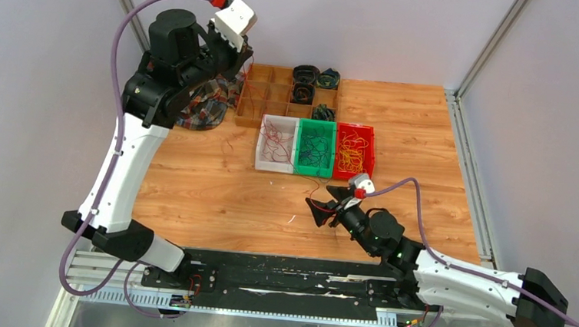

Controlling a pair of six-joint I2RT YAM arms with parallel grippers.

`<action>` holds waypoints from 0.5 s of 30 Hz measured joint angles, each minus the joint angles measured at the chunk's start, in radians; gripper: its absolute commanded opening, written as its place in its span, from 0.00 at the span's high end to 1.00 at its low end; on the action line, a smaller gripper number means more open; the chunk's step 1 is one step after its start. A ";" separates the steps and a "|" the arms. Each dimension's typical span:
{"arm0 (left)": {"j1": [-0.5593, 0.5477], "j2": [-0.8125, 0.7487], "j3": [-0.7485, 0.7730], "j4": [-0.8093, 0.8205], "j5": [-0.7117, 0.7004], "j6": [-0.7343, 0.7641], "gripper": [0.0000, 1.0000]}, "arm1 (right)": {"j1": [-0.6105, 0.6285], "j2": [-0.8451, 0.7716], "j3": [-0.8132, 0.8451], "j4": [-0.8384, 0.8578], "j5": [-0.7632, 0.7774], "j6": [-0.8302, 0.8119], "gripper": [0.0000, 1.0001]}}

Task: Untangle the cables

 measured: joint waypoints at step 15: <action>0.001 0.002 0.031 0.002 0.144 -0.043 1.00 | -0.029 0.247 0.340 -0.341 0.516 -0.012 0.19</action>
